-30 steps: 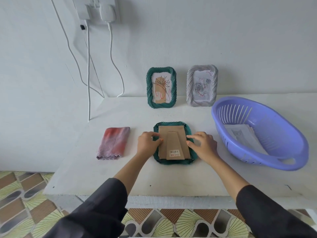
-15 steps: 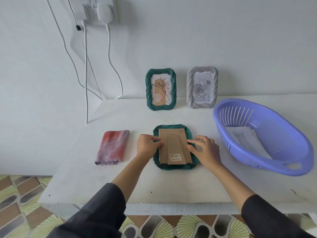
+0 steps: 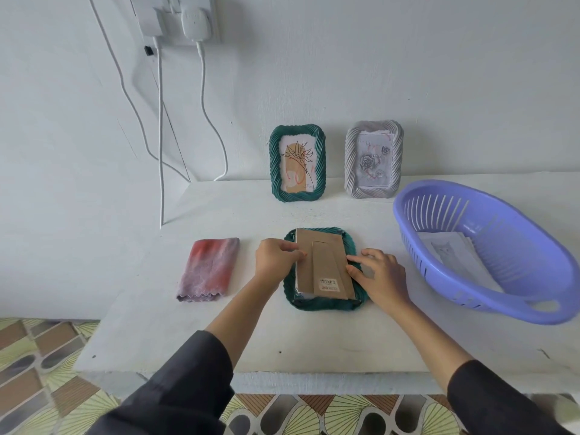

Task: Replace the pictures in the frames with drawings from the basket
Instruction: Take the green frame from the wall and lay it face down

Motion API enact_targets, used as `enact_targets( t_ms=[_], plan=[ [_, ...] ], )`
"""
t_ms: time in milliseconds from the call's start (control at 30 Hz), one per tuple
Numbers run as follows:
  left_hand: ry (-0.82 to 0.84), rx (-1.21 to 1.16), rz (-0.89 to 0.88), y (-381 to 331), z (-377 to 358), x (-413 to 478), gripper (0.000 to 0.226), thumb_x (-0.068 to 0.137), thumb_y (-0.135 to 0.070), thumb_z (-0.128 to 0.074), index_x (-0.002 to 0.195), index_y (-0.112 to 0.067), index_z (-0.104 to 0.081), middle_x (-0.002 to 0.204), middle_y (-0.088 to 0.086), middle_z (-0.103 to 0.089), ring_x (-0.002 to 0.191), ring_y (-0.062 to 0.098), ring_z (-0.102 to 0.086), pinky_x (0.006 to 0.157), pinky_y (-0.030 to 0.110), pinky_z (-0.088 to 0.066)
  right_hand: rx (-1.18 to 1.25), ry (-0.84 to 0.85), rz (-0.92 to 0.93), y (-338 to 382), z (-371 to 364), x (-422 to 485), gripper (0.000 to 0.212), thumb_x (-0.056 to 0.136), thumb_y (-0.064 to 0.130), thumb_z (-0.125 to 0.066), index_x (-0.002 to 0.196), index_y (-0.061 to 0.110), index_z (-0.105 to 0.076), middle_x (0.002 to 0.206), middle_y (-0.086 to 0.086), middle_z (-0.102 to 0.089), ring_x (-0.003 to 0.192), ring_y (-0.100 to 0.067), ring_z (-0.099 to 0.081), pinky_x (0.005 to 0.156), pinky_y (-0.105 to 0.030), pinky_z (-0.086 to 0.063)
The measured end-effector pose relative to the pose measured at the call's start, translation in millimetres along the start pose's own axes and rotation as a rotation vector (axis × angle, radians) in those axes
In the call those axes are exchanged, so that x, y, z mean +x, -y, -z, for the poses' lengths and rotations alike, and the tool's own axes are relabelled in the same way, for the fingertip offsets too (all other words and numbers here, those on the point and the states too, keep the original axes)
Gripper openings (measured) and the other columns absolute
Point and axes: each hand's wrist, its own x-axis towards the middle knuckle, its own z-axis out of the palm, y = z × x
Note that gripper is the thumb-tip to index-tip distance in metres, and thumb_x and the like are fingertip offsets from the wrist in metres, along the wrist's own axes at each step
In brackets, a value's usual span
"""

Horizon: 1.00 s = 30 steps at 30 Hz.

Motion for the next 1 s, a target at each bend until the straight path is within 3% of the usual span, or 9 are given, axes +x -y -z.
enact_targets(
  t_ms=[167, 367, 567, 667, 833, 1000],
  plan=[
    [0.012, 0.010, 0.007, 0, -1, -2, 0.029, 0.073, -0.005, -0.074, 0.102, -0.004, -0.069, 0.087, 0.006, -0.065, 0.080, 0.018, -0.058, 0.069, 0.025, -0.045, -0.005, 0.003, 0.002, 0, 0, 0, 0.030, 0.085, 0.038, -0.061, 0.114, 0.031, -0.065, 0.127, 0.001, -0.056, 0.116, -0.022, -0.048, 0.095, -0.032, -0.034],
    [0.055, -0.046, 0.070, 0, 0, 2, 0.036, 0.073, 0.000, -0.074, 0.108, -0.005, -0.063, 0.089, 0.010, -0.063, 0.080, 0.025, -0.061, 0.072, 0.033, -0.052, -0.007, 0.015, -0.008, -1, -1, 0, 0.030, 0.086, 0.039, -0.059, 0.115, 0.033, -0.064, 0.128, 0.003, -0.055, 0.118, -0.020, -0.046, 0.097, -0.030, -0.032],
    [0.120, -0.081, 0.103, -3, 2, 3, 0.038, 0.077, 0.007, -0.066, 0.112, -0.006, -0.058, 0.081, 0.007, -0.059, 0.076, 0.023, -0.057, 0.058, 0.026, -0.047, -0.009, 0.024, -0.007, -1, 0, 0, 0.032, 0.089, 0.037, -0.056, 0.120, 0.035, -0.060, 0.128, 0.003, -0.054, 0.119, -0.019, -0.045, 0.102, -0.034, -0.033],
    [0.139, -0.071, 0.100, -4, 4, 2, 0.036, 0.080, 0.008, -0.062, 0.113, -0.006, -0.057, 0.089, 0.010, -0.058, 0.074, 0.020, -0.054, 0.052, 0.022, -0.040, -0.016, 0.033, -0.002, -1, 0, 0, 0.032, 0.089, 0.038, -0.056, 0.121, 0.038, -0.059, 0.128, 0.003, -0.053, 0.119, -0.019, -0.045, 0.100, -0.033, -0.032],
    [0.141, -0.067, 0.094, -3, 4, 3, 0.035, 0.081, 0.009, -0.060, 0.112, -0.005, -0.058, 0.084, 0.007, -0.057, 0.065, 0.012, -0.052, 0.051, 0.021, -0.038, -0.038, 0.049, 0.007, 0, 1, 0, 0.032, 0.087, 0.040, -0.057, 0.119, 0.040, -0.060, 0.129, 0.003, -0.052, 0.119, -0.020, -0.045, 0.099, -0.033, -0.032],
    [0.133, -0.074, 0.071, -8, 10, 4, 0.027, 0.082, 0.012, -0.057, 0.105, -0.002, -0.061, 0.089, 0.014, -0.058, 0.075, 0.021, -0.056, 0.058, 0.022, -0.048, -0.027, 0.052, 0.006, 0, 1, 0, 0.031, 0.088, 0.042, -0.056, 0.118, 0.040, -0.060, 0.131, 0.004, -0.051, 0.120, -0.019, -0.043, 0.101, -0.033, -0.031]
  ],
)
